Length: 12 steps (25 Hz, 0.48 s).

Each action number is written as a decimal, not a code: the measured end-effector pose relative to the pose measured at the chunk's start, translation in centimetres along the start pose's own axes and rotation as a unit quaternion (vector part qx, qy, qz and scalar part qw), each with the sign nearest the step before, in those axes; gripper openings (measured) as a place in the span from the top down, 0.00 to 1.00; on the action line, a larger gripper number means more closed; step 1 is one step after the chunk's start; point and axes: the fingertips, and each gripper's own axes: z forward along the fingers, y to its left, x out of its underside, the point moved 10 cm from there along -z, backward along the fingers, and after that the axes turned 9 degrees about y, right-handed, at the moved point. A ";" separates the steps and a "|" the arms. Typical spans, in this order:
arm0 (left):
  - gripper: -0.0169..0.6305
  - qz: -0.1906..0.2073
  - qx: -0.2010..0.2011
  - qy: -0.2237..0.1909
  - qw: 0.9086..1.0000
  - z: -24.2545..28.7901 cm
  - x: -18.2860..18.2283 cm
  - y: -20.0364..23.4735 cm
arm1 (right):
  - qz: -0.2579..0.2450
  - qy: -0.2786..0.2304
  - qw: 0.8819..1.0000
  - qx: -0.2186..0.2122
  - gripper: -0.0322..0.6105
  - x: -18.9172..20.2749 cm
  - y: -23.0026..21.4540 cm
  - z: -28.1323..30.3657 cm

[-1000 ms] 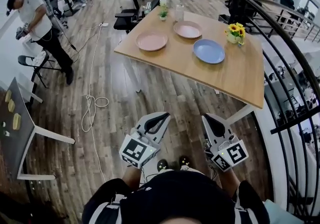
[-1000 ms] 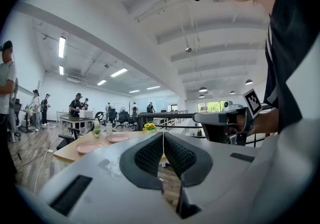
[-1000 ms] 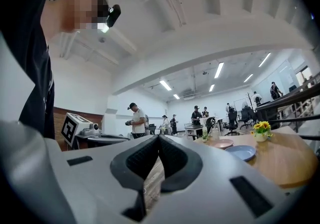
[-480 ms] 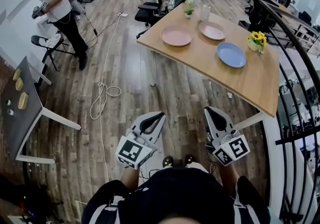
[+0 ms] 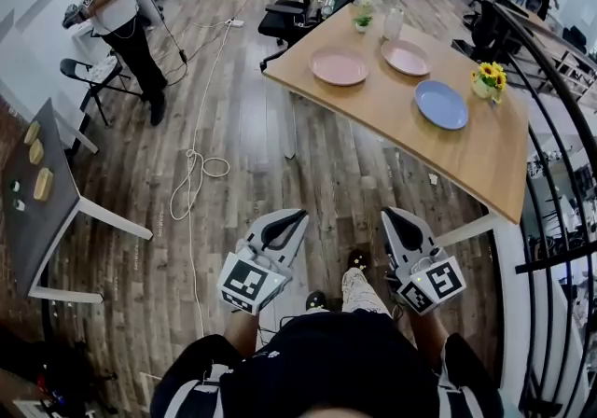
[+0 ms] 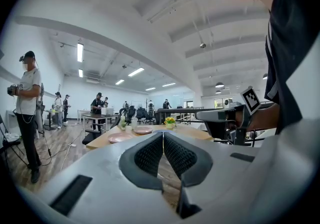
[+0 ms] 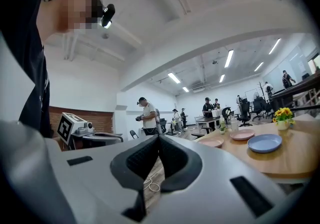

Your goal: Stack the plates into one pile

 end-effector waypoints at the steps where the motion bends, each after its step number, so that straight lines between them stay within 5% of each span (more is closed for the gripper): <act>1: 0.95 0.001 0.002 0.001 1.000 0.4 -0.2 0.2 | 0.001 0.003 1.000 0.004 0.95 0.0 -0.4 0.1; 12: 0.95 0.012 -0.005 0.004 1.000 6.1 -2.4 3.0 | 0.013 -0.017 1.000 -0.013 0.95 -1.1 -6.6 3.6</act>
